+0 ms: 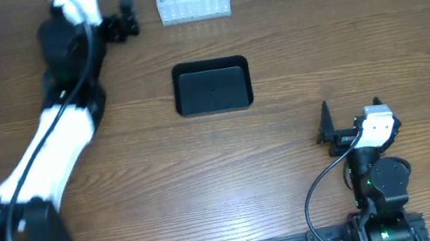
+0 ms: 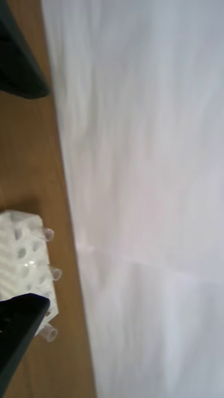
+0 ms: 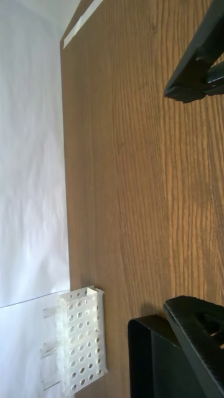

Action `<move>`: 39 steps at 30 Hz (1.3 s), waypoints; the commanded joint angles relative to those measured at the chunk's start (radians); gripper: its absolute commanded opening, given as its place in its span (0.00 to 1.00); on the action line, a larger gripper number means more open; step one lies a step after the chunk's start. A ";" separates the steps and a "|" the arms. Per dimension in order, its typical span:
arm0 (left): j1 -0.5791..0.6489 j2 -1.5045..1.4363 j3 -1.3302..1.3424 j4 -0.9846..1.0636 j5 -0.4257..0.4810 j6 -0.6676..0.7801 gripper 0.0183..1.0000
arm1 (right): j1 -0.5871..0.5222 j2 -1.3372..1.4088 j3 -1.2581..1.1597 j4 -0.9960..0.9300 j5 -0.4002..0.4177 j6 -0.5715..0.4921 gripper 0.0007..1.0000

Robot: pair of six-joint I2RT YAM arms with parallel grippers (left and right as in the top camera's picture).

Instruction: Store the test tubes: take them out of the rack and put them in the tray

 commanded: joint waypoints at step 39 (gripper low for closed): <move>-0.146 0.568 0.527 -0.217 -0.238 -0.104 1.00 | 0.005 -0.005 -0.007 0.001 0.013 -0.001 0.99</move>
